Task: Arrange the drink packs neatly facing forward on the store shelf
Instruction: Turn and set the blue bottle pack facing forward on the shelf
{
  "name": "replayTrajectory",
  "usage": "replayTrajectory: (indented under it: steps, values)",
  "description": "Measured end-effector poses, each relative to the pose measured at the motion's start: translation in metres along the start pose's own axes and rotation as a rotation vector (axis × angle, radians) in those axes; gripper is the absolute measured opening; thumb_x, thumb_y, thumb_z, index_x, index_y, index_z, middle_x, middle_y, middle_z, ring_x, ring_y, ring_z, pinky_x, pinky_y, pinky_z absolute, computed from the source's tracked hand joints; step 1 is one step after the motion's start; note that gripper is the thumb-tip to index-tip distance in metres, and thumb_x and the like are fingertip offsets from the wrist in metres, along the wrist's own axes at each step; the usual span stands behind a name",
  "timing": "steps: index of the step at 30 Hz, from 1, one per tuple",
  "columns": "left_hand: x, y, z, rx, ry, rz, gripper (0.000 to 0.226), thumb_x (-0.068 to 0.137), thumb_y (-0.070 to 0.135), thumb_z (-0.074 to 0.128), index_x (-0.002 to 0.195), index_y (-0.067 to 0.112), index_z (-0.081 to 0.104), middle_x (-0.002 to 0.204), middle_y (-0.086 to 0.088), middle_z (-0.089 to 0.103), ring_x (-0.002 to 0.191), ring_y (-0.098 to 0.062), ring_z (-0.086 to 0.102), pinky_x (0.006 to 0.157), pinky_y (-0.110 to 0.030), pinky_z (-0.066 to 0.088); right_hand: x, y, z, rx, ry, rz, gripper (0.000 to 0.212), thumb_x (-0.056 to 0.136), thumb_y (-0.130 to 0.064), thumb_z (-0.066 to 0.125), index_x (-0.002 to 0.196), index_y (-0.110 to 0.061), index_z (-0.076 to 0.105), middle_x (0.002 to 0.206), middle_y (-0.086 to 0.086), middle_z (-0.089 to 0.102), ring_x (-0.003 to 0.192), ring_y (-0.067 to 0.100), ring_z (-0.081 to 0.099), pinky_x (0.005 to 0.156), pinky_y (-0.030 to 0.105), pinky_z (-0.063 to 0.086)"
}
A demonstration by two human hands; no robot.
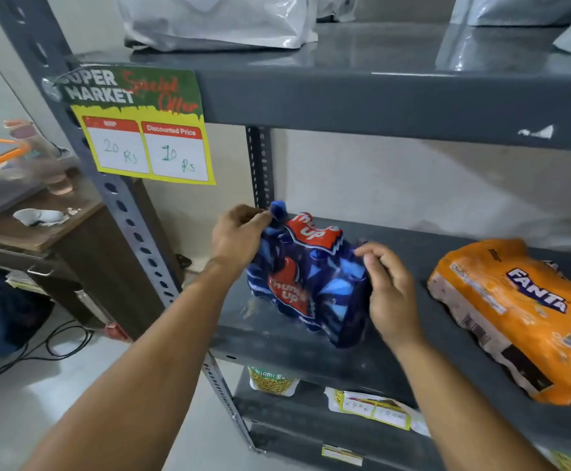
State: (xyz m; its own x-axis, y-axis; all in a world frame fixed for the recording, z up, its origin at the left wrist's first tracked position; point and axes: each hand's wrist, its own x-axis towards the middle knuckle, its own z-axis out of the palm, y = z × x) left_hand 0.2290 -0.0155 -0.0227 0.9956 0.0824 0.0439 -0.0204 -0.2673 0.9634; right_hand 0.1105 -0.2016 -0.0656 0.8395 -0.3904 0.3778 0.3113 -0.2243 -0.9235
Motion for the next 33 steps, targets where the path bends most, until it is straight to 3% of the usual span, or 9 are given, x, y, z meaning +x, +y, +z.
replayTrajectory:
  steps: [5,9,10,12,15,17,23,29,33]
  values:
    - [-0.028,-0.012,-0.012,-0.032,0.118,0.037,0.014,0.077,0.045,0.067,0.072,0.033,0.064,0.087,-0.003,0.072,0.089,-0.028,0.071,0.085,-0.051,0.058,0.041,0.007,0.002,0.194,-0.052,0.146,0.029,0.088,-0.020,0.049,0.073,-0.032,0.070,0.081,-0.014,0.070,0.084,0.014,0.064,0.083,0.035,0.050]
    - [-0.037,-0.015,-0.010,-0.237,0.076,0.002,0.018,0.089,0.047,0.060,0.082,0.030,0.063,0.093,-0.004,0.071,0.088,-0.024,0.070,0.084,-0.048,0.059,0.041,0.013,0.002,0.289,-0.034,0.169,0.023,0.089,-0.024,0.053,0.086,-0.036,0.073,0.096,-0.011,0.073,0.095,0.018,0.067,0.087,0.038,0.052]
    - [-0.041,-0.018,-0.009,-0.349,0.037,-0.067,0.025,0.095,0.047,0.052,0.087,0.027,0.064,0.091,-0.005,0.072,0.084,-0.022,0.071,0.078,-0.043,0.061,0.039,0.017,0.001,0.341,-0.019,0.204,0.018,0.091,-0.029,0.057,0.100,-0.036,0.071,0.109,-0.007,0.071,0.104,0.019,0.066,0.092,0.039,0.051]
    - [-0.047,-0.028,-0.009,-0.534,-0.062,-0.261,0.052,0.098,0.058,0.033,0.098,0.023,0.071,0.092,-0.006,0.077,0.080,-0.021,0.075,0.069,-0.036,0.060,0.036,0.025,-0.001,0.441,0.017,0.339,0.044,0.086,-0.053,0.059,0.126,-0.034,0.059,0.134,0.004,0.061,0.124,0.024,0.059,0.103,0.046,0.048]
    - [-0.049,-0.051,-0.005,-0.556,-0.111,-0.379,0.076,0.094,0.068,0.018,0.121,0.019,0.069,0.111,-0.010,0.075,0.096,-0.024,0.073,0.074,-0.036,0.057,0.023,0.034,0.002,0.488,-0.033,0.566,0.060,0.083,-0.068,0.046,0.115,-0.021,0.068,0.117,0.010,0.073,0.113,0.034,0.066,0.086,0.047,0.057]
    - [-0.051,-0.057,-0.003,-0.531,-0.101,-0.374,0.075,0.096,0.066,0.019,0.125,0.017,0.066,0.114,-0.010,0.073,0.095,-0.021,0.072,0.070,-0.032,0.057,0.018,0.037,0.006,0.480,-0.048,0.632,0.057,0.093,-0.061,0.036,0.105,-0.018,0.072,0.100,0.009,0.078,0.098,0.034,0.072,0.075,0.043,0.060]
    - [-0.056,-0.059,-0.008,-0.484,-0.155,-0.315,0.067,0.099,0.060,0.022,0.129,0.017,0.064,0.121,-0.009,0.072,0.093,-0.014,0.073,0.067,-0.026,0.056,0.015,0.037,0.007,0.500,-0.043,0.610,0.050,0.096,-0.052,0.036,0.106,-0.015,0.069,0.090,0.004,0.079,0.080,0.024,0.075,0.070,0.042,0.062]
    - [-0.079,-0.064,-0.019,-0.447,-0.055,-0.335,0.059,0.095,0.063,0.033,0.123,0.022,0.063,0.100,0.002,0.073,0.094,-0.018,0.070,0.073,-0.035,0.053,-0.009,0.036,0.005,0.482,-0.083,0.586,0.052,0.098,-0.049,0.035,0.116,-0.011,0.065,0.100,0.007,0.078,0.090,0.027,0.075,0.070,0.041,0.061]
    - [-0.093,-0.075,-0.028,-0.469,-0.075,-0.368,0.055,0.095,0.063,0.035,0.115,0.024,0.069,0.106,-0.002,0.077,0.100,-0.022,0.072,0.085,-0.038,0.054,-0.029,0.036,0.003,0.453,-0.089,0.568,0.050,0.095,-0.049,0.040,0.118,-0.013,0.065,0.105,0.007,0.076,0.093,0.027,0.074,0.070,0.040,0.060]
